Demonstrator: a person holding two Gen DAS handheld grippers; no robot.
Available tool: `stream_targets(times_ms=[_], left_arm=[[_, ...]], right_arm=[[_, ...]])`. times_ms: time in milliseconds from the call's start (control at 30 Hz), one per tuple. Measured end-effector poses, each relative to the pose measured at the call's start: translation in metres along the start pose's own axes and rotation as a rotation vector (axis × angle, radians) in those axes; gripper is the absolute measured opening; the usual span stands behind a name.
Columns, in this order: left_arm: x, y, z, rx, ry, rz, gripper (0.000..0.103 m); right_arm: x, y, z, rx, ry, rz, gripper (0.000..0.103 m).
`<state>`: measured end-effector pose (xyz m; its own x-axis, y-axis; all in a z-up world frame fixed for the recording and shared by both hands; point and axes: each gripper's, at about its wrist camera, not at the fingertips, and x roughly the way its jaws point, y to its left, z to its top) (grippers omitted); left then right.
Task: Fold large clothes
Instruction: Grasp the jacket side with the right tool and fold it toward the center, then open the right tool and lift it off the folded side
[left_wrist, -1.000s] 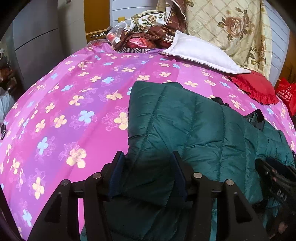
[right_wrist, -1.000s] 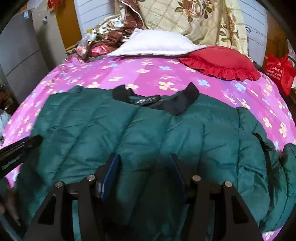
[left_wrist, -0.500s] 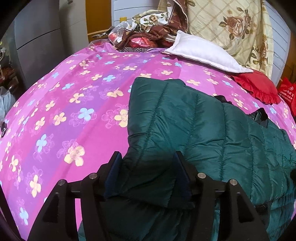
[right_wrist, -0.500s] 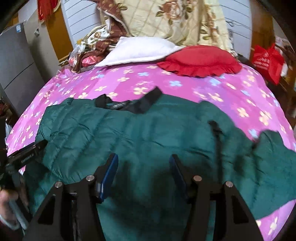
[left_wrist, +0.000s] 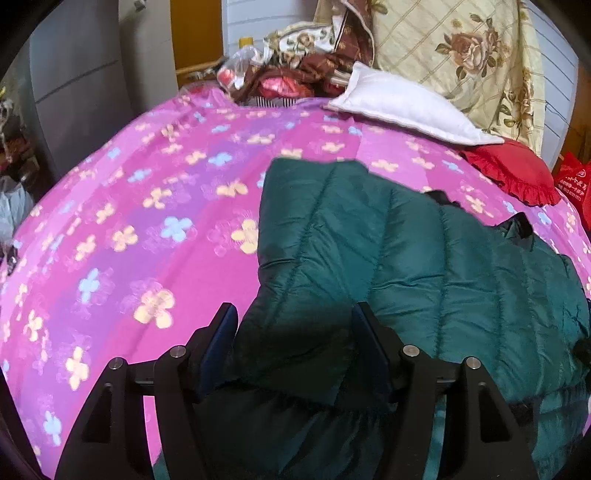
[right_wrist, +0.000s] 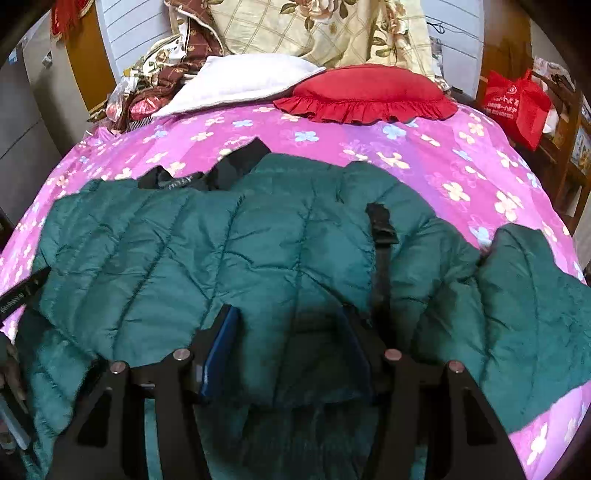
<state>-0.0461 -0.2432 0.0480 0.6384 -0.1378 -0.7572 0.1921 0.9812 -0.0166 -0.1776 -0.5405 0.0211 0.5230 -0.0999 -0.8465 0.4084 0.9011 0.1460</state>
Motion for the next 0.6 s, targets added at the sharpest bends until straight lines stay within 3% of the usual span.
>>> stream_targets(times_ms=[200, 367, 500, 600], left_arm=[[-0.034, -0.02, 0.005, 0.02, -0.073, -0.078, 0.042], [-0.029, -0.044, 0.005, 0.05, -0.039, -0.108, 0.042], [-0.004, -0.062, -0.003, 0.086, 0.039, -0.088, 0.042], [-0.001, -0.068, -0.008, 0.104, 0.027, -0.058, 0.042]], right_arm=[[-0.026, 0.005, -0.002, -0.033, -0.049, -0.022, 0.06], [-0.011, 0.003, -0.005, -0.026, -0.013, -0.053, 0.06], [0.006, 0.001, -0.011, -0.031, 0.006, -0.059, 0.06], [0.008, 0.004, -0.013, -0.051, 0.003, -0.078, 0.06]])
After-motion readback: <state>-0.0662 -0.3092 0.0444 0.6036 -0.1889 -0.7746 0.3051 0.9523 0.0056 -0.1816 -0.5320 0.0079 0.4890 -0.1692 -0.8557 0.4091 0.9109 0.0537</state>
